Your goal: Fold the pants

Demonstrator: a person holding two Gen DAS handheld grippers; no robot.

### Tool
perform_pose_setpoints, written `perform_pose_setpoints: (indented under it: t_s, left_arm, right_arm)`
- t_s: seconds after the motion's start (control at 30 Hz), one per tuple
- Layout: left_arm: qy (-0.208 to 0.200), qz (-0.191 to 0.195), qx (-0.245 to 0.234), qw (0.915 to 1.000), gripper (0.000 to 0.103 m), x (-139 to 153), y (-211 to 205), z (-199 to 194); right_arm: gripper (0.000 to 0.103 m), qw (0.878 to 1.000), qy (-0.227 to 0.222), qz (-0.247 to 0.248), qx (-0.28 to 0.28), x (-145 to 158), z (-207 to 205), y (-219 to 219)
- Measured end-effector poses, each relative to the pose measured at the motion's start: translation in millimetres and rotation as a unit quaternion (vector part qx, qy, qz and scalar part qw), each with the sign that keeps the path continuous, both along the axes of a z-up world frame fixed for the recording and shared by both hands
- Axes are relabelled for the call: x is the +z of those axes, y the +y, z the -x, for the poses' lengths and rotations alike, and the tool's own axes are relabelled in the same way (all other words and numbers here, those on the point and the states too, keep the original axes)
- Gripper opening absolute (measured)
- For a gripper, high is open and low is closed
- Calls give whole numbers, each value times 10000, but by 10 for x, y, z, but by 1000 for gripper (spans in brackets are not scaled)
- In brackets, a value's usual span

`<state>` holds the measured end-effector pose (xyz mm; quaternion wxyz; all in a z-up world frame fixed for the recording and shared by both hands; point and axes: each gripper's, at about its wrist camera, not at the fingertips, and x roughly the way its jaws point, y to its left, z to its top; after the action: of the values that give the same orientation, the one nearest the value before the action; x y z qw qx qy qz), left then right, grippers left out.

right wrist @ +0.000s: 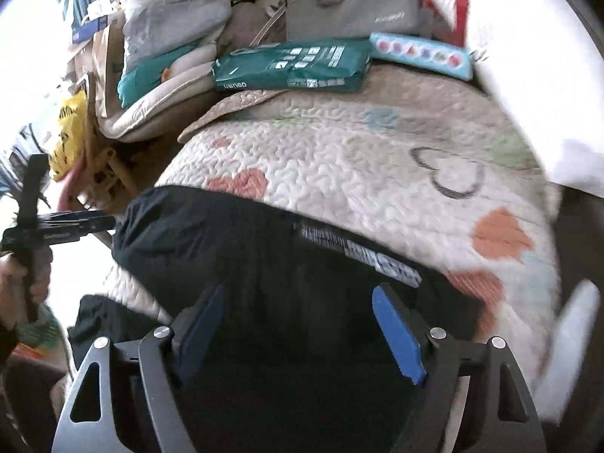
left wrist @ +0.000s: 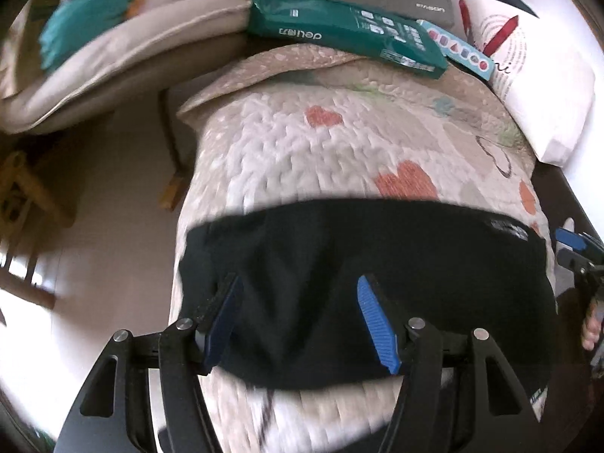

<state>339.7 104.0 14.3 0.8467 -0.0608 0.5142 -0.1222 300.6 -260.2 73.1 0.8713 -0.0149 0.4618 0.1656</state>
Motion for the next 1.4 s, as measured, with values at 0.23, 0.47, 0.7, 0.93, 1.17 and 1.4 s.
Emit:
perform_pose_setpoints:
  t_s: [0.23,0.47,0.7,0.93,1.17,1.4]
  left_arm:
    - [168,-260,-766,9966,64,-331,-266,-678]
    - [46,-744,-1628,9838,77,-405,-515,-675]
    - [-129,-1076,-1871,9764,6,-279,-587,-417]
    - [-620,-1302,-1642,9758,5,49,-646,-161]
    - [-986,-1260,-1489,9758,5,425,-521,370]
    - [-1268,-955,-1182,9802,5,667,-356,1398]
  right_arm:
    - [83,9989,435,-148,122,-486,-879,-128]
    - [82,9949,756,-386,541,-777,-1142,-75]
    - [41,9954,621,124,718,-822,-1052,20]
    - [7,9966,585,49,586,-591,-867,-5]
    - [5,9975,390,196,551,-332,-478,81]
    - [5,9979,258,114,585,-53,341,178]
